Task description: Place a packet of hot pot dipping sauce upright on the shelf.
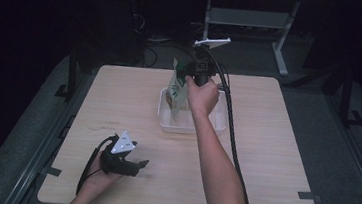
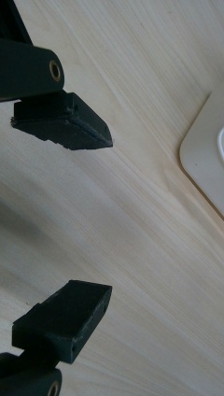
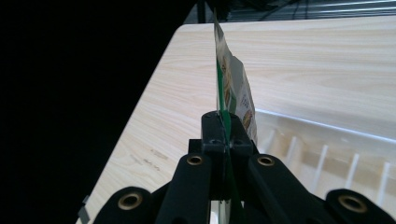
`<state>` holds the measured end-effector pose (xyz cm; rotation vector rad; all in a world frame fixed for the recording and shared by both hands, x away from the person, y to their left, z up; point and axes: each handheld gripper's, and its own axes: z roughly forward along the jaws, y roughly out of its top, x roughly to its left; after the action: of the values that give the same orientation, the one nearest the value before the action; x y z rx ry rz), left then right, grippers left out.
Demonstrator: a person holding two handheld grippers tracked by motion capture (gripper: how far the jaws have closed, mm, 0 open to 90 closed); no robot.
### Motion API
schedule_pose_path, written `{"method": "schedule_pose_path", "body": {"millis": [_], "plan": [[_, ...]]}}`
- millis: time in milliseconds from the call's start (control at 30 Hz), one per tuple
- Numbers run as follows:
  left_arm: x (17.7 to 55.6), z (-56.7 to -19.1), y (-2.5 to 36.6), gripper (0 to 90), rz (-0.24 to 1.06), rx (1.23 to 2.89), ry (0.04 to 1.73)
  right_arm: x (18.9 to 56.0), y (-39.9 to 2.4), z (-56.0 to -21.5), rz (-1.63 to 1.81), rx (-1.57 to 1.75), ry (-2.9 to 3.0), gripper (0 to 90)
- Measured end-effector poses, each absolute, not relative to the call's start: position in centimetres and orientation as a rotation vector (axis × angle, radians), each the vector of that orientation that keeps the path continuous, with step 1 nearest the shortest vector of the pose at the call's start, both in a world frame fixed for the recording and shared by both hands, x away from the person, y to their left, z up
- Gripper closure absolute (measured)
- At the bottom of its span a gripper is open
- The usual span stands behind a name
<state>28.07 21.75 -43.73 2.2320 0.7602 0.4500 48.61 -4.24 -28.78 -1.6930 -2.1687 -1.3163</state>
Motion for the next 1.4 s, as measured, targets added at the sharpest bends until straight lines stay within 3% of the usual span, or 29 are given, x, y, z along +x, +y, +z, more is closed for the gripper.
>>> {"method": "schedule_pose_path", "body": {"millis": [533, 1100, 1400], "plan": [[27.9, -43.7, 21.3, 23.8, 0.443, 2.245, 0.745, 47.7, -7.6, -29.2, -1.336, -1.789, -2.146, 89.6], [27.9, -43.6, 21.4, 23.8, 0.449, 2.241, 0.741, 49.0, -2.6, -29.8, -1.299, -1.693, -2.167, 89.3], [27.9, -43.7, 21.3, 23.8, 0.448, 2.239, 0.739, 50.0, -2.6, -30.8, -1.254, -1.744, -2.169, 89.4]]}}
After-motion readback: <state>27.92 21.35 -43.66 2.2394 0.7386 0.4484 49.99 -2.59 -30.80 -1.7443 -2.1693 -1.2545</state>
